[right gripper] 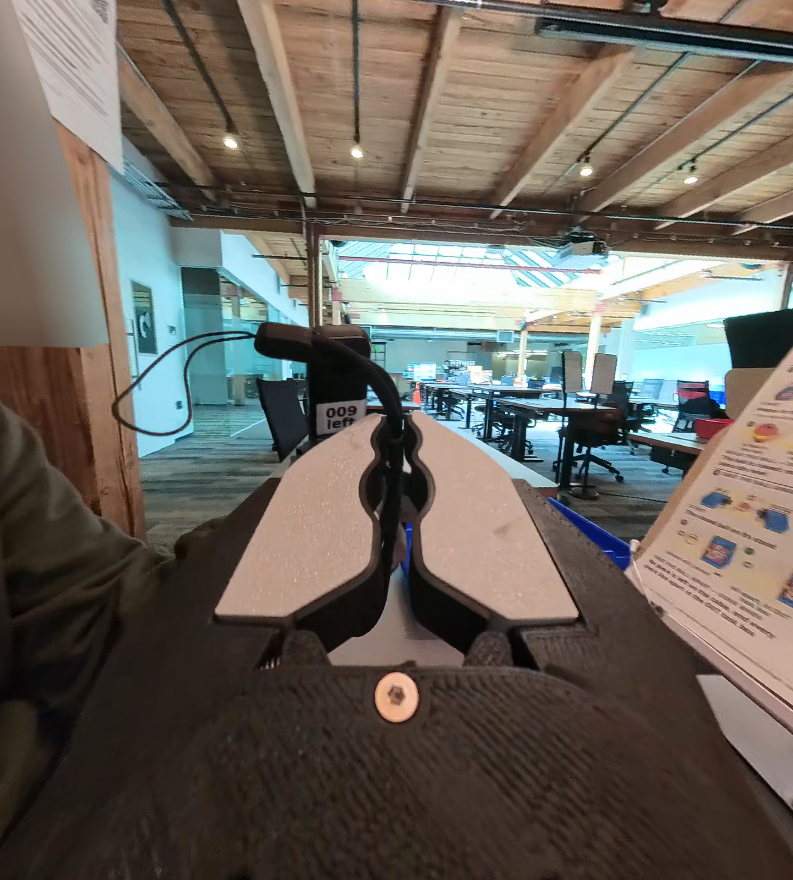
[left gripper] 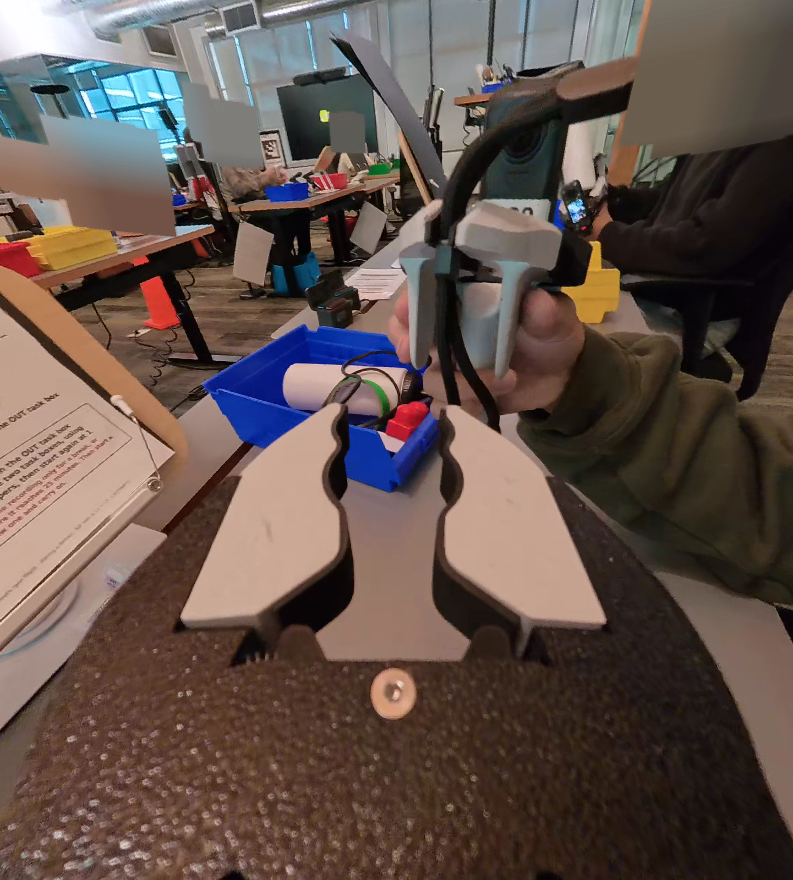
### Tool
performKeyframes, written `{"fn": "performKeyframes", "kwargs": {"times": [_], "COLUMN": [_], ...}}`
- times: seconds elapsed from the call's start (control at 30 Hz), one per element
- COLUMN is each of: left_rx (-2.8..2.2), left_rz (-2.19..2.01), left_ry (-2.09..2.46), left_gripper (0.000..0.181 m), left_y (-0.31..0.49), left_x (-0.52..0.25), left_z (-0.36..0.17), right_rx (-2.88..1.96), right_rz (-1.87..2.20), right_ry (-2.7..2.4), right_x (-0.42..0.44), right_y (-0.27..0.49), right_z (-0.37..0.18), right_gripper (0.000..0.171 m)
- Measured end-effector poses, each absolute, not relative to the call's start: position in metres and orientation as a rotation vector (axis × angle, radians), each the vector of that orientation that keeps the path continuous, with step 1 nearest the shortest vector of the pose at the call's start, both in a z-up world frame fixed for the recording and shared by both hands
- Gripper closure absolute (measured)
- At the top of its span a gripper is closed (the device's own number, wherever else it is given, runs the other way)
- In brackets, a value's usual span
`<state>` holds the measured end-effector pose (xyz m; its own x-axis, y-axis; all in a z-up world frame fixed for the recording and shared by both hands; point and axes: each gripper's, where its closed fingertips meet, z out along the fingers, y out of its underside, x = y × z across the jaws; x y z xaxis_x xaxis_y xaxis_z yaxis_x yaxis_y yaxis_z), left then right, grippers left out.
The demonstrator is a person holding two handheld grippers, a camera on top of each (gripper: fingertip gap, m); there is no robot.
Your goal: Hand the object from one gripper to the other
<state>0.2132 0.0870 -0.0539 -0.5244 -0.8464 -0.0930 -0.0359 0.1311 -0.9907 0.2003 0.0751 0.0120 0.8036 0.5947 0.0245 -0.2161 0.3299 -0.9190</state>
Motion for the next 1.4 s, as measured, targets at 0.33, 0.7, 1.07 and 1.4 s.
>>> {"fn": "performKeyframes", "kwargs": {"times": [0.33, 0.7, 1.07, 1.4], "left_rx": [-0.766, -0.748, -0.826, -0.879], "left_rz": [-1.516, -1.455, -1.504, -1.486], "left_ry": [1.813, 1.780, 1.669, 1.705], "left_gripper": [0.178, 0.181, 0.172, 0.147], "left_y": [0.070, 0.078, 0.095, 0.093], "left_x": [0.206, 0.205, 0.207, 0.210], "left_z": [-0.059, -0.053, -0.045, -0.053], "right_rx": [-1.096, -1.099, -1.051, -1.020], "right_rz": [0.615, 0.621, 0.644, 0.619], "right_ry": [-0.420, -0.409, -0.355, -0.344], "right_x": [0.190, 0.192, 0.205, 0.208], "right_y": [0.074, 0.075, 0.071, 0.067], "right_z": [0.013, 0.012, 0.018, 0.023], "right_gripper": [0.165, 0.166, 0.166, 0.165]}}
